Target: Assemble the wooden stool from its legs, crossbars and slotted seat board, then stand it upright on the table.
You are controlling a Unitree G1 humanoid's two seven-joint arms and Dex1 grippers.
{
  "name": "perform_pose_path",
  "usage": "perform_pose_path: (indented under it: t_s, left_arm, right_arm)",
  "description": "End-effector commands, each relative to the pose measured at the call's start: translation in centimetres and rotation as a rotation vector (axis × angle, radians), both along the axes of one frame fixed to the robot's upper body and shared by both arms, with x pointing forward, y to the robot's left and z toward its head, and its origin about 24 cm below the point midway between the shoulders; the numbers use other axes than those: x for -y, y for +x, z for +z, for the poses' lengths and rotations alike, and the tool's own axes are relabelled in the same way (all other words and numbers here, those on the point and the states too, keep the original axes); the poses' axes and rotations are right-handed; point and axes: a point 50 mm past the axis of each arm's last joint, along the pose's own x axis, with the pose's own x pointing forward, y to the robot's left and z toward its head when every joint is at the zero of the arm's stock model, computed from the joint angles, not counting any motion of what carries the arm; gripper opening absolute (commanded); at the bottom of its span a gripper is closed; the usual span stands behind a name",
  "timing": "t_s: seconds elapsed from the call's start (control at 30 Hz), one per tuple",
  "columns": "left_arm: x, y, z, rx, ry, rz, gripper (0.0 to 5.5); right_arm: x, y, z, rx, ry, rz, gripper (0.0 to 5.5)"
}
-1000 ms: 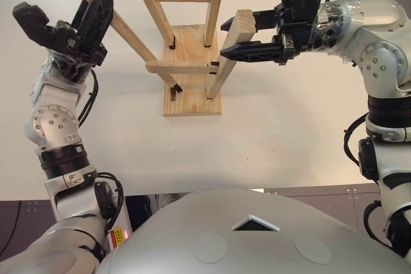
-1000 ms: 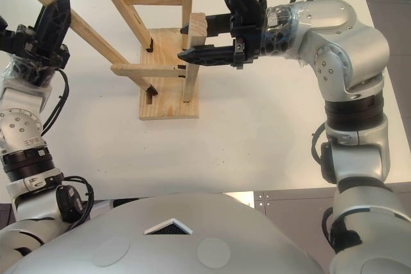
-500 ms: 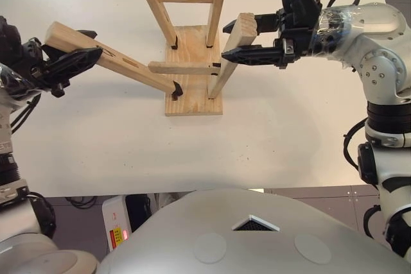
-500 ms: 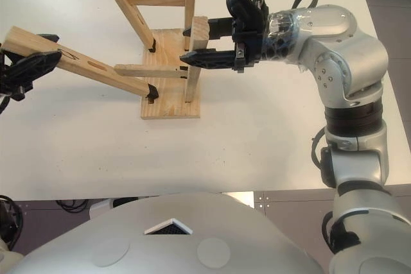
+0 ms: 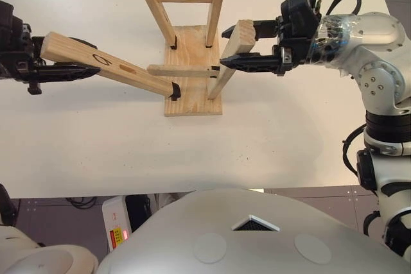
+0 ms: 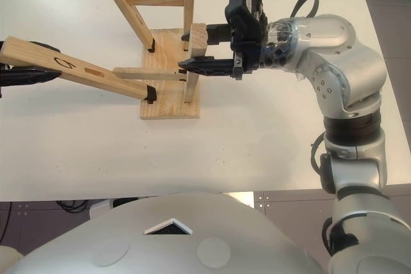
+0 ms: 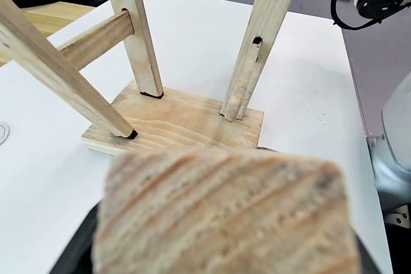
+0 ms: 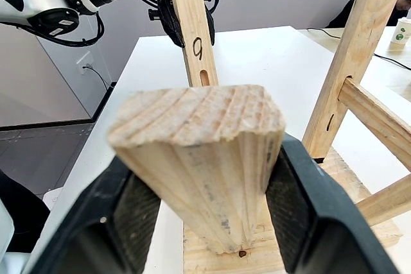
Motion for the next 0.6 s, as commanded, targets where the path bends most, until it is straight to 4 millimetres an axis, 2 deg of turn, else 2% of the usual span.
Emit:
perform_pose_path:
  t_s: [0.03, 0.2, 0.33, 0.5, 0.6]
  left_arm:
    - [-0.3, 0.1, 0.8, 0.004, 0.096, -0.012, 2.01]
    - [-0.1, 0.3, 1.6, 0.034, 0.109, -0.032, 2.01]
    - [2.1, -0.1, 1.7, 0.067, 0.184, -0.153, 2.01]
    - [2.1, 0.5, 2.9, 0.094, 0.236, -0.153, 2.01]
    - [2.9, 0.8, 3.3, 0.094, 0.247, -0.176, 2.01]
  right_arm:
    - [0.5, -0.5, -2.7, -0.123, -0.086, -0.032, 2.16]
    - [0.5, -0.6, -2.9, -0.122, -0.086, -0.042, 2.16]
    - [0.4, -0.6, -2.8, -0.121, -0.087, -0.038, 2.16]
    - [0.2, -0.8, -3.0, -0.124, -0.09, -0.03, 2.16]
    - [0.1, -0.9, -3.1, -0.125, -0.087, -0.028, 2.16]
